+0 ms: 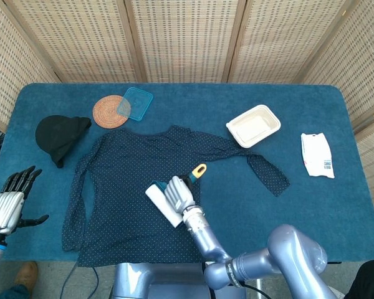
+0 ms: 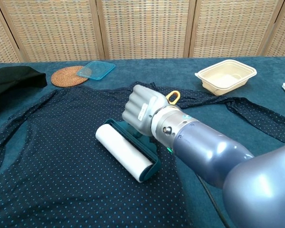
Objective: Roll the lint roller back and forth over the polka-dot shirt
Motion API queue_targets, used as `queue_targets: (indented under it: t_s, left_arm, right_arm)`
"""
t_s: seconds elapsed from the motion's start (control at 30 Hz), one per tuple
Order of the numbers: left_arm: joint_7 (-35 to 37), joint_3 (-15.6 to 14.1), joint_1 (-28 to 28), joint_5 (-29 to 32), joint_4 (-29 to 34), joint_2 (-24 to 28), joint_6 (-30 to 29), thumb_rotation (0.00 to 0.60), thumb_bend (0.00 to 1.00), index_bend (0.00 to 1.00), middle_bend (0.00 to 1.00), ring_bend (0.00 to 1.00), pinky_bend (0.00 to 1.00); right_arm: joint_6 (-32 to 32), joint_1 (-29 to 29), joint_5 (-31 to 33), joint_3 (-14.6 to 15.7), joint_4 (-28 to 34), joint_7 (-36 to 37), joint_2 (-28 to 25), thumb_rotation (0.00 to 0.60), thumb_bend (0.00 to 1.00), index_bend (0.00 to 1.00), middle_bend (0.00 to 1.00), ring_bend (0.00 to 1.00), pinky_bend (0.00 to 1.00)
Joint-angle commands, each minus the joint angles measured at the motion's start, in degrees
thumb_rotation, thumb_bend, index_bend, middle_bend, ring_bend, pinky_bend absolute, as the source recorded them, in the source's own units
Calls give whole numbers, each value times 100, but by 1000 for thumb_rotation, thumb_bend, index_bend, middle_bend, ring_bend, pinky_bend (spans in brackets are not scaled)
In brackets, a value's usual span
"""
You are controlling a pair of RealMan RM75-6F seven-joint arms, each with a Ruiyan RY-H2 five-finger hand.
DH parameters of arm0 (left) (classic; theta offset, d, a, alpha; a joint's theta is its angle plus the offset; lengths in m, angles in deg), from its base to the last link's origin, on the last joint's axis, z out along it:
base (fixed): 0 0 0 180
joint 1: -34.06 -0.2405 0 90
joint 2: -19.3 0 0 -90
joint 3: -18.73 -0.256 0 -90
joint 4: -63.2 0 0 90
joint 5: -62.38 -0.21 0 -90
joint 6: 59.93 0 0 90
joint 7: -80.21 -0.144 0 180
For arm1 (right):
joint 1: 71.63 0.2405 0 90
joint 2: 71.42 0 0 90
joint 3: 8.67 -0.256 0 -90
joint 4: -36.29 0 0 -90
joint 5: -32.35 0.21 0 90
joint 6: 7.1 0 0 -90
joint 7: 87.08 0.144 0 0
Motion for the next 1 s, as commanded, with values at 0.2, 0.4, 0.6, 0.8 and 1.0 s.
queue_targets:
  t_s: [0.2,0.4,0.6,0.8,1.0]
  left_arm:
    - [-35,0,13,22,-1,-14,22,600,0,0,0,0,0]
    - [-81,0,16,42,11,-27,24,600,0,0,0,0,0]
    - [-74,1,13,48,10,-24,19,600,0,0,0,0,0]
    - [-17,-2,2,24,5,-6,-6,600,0,0,0,0,0]
    - [4,-3,7,14,-1,2,-1,600,0,0,0,0,0]
  right_arm:
    - [155,-191,18,24,-681,-23,-196,600,1000,754,1000,1000,1000]
    - [198,-252,8,12,-793,-174,-167,600,1000,754,1000,1000,1000]
    - [155,-285,-89,2,-601,-249,-43,600,1000,754,1000,1000,1000]
    - [53,-273,-288,4,-346,-333,177,600,1000,754,1000,1000,1000]
    - [-62,-320,-517,85,-287,-401,395,600,1000,754,1000,1000,1000]
